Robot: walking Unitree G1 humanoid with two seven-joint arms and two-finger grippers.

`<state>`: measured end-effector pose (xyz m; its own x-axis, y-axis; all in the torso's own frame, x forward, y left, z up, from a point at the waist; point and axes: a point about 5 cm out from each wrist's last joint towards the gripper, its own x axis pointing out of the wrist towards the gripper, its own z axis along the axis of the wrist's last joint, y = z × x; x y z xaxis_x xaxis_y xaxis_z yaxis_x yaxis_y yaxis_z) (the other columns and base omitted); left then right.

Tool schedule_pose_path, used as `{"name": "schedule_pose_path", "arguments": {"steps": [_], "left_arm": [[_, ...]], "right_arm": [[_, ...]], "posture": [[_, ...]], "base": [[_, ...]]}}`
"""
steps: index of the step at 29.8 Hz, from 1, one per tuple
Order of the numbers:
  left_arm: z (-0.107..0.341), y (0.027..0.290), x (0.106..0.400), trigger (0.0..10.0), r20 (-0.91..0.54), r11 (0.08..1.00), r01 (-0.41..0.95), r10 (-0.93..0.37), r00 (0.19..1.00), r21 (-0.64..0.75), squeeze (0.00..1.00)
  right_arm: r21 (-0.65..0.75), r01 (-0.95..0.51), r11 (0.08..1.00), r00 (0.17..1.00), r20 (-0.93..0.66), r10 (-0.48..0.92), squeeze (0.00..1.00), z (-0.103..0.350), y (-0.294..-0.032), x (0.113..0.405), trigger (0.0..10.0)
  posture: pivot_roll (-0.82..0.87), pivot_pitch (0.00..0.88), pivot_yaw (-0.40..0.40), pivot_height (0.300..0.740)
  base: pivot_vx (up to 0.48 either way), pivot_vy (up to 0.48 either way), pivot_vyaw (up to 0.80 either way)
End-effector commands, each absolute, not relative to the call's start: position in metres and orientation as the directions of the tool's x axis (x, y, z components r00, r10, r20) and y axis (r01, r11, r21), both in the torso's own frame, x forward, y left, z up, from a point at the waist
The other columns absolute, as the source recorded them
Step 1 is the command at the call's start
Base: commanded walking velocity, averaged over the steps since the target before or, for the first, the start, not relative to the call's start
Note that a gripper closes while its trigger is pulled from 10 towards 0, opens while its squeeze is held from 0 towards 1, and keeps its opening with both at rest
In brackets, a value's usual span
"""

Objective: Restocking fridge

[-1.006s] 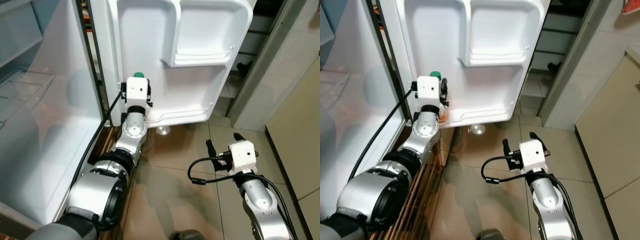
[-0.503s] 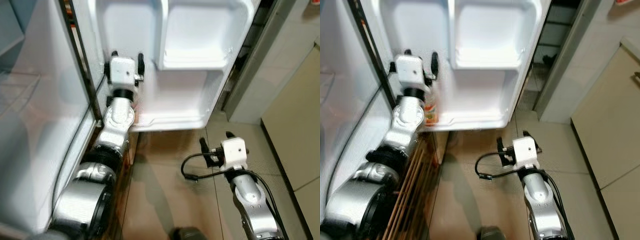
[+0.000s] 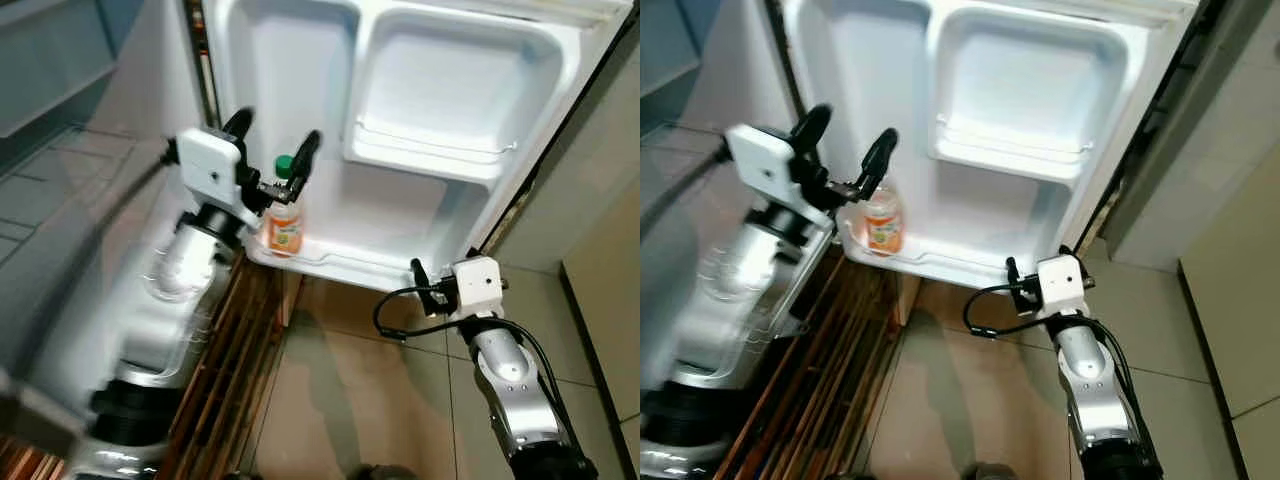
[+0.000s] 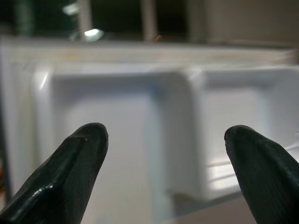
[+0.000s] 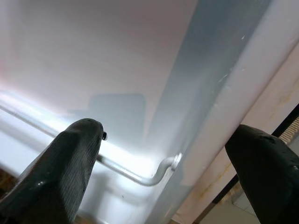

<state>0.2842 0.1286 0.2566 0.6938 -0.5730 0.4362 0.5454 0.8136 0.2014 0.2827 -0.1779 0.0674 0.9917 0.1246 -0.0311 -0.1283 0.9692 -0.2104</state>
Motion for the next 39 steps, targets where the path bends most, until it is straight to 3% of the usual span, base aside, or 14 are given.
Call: {"name": "schedule_pose_path", "arguments": {"steps": [1,5,6,8,11,13,16,22,28,33,39], "left_arm": [[0.262,0.122,0.275,10.0,0.407,0.728,0.66,-0.668,0.624,0.183,0.0],[0.254,0.123,0.271,10.0,0.38,0.703,0.703,-0.684,0.623,0.112,0.0],[0.232,0.122,0.277,10.0,0.326,0.763,0.645,-0.622,0.712,0.048,0.0],[0.205,0.119,0.279,10.0,0.267,0.813,0.583,-0.561,0.784,-0.006,0.0],[0.177,0.119,0.273,10.0,0.194,0.836,0.546,-0.529,0.826,-0.043,0.0],[0.143,0.133,0.265,10.0,0.111,0.878,0.453,-0.44,0.891,-0.154,0.0],[0.13,0.152,0.262,10.0,0.079,0.917,0.345,-0.336,0.939,-0.201,0.0],[0.128,0.162,0.254,10.0,0.115,0.942,0.293,-0.277,0.954,-0.164,0.0],[0.13,0.155,0.253,10.0,0.149,0.935,0.296,-0.271,0.951,-0.194,0.0],[0.128,0.149,0.261,10.0,0.14,0.949,0.284,-0.265,0.954,-0.136,0.0],[0.123,0.144,0.266,10.0,0.117,0.948,0.298,-0.286,0.951,-0.111,0.0]], "right_arm": [[-0.216,-0.142,0.966,0.99,-0.024,0.14,0.0,0.067,-0.177,0.283,10.0],[-0.211,-0.148,0.966,0.989,-0.018,0.148,0.0,0.066,-0.174,0.283,10.0],[-0.193,-0.146,0.97,0.989,-0.002,0.148,0.0,0.068,-0.17,0.284,10.0],[-0.172,-0.144,0.975,0.988,0.021,0.15,0.0,0.072,-0.166,0.285,10.0],[-0.16,-0.142,0.977,0.988,0.037,0.15,0.0,0.075,-0.162,0.286,10.0],[-0.153,-0.134,0.979,0.989,0.038,0.141,0.0,0.074,-0.162,0.286,10.0],[-0.152,-0.132,0.98,0.99,0.033,0.138,0.0,0.072,-0.162,0.286,10.0],[-0.157,-0.139,0.978,0.989,0.026,0.145,0.0,0.071,-0.164,0.286,10.0],[-0.157,-0.139,0.978,0.989,0.026,0.145,0.0,0.071,-0.163,0.287,10.0],[-0.152,-0.148,0.977,0.988,0.019,0.153,0.0,0.068,-0.162,0.281,10.0],[-0.157,-0.145,0.977,0.989,0.011,0.148,0.0,0.065,-0.165,0.274,10.0]], "posture": [[-0.13,0.0,-0.03,0.74],[-0.13,0.0,-0.028,0.74],[-0.13,0.0,-0.017,0.74],[-0.14,0.0,-0.014,0.74],[-0.15,0.0,-0.005,0.74],[-0.15,0.0,-0.008,0.74],[-0.14,0.0,-0.009,0.74],[-0.13,0.0,-0.016,0.74],[-0.13,0.0,-0.015,0.74],[-0.14,0.0,-0.014,0.74],[-0.16,0.0,0.001,0.74]], "base": [[0.0,0.0,0.0],[0.0,0.0,0.0],[0.0,0.0,0.0],[0.0,0.0,0.0],[0.0,0.0,0.0],[0.0,0.0,0.0],[0.0,0.0,0.0],[0.0,-0.311,0.0],[0.0,-0.467,0.0],[0.0,-0.47,0.0],[0.0,-0.466,0.77]]}}
